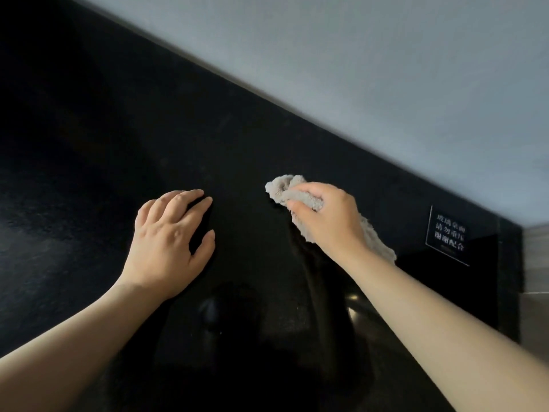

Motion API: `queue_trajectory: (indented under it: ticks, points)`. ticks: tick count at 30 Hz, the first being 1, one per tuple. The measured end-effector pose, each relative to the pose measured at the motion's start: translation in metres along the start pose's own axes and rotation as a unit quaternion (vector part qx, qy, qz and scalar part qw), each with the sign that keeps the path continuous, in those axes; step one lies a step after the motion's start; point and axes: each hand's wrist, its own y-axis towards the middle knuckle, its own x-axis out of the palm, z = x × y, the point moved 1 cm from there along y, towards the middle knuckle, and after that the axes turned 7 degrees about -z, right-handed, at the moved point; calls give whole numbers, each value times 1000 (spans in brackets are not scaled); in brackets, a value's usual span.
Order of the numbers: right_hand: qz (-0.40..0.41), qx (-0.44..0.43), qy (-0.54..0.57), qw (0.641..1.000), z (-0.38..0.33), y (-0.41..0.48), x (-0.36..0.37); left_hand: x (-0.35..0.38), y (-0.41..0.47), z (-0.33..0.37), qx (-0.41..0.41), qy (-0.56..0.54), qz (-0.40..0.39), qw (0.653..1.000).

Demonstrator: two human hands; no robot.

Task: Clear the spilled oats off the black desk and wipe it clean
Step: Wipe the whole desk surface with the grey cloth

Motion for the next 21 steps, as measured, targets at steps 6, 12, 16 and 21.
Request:
queue_trajectory:
  ticks: [6,12,16,21]
  points:
    - [159,-11,5,987,-1,56,-54,-3,8,7,0,-12,12,1000]
    - [163,75,-197,964,20,90,-19,2,5,6,-6,-6,-3,1000]
    - [161,-5,-206,965,17,62,-1,1,2,0,-8,5,-10,1000]
    - [114,-69,-124,983,4,6,20,2,3,1,-8,9,-21,1000]
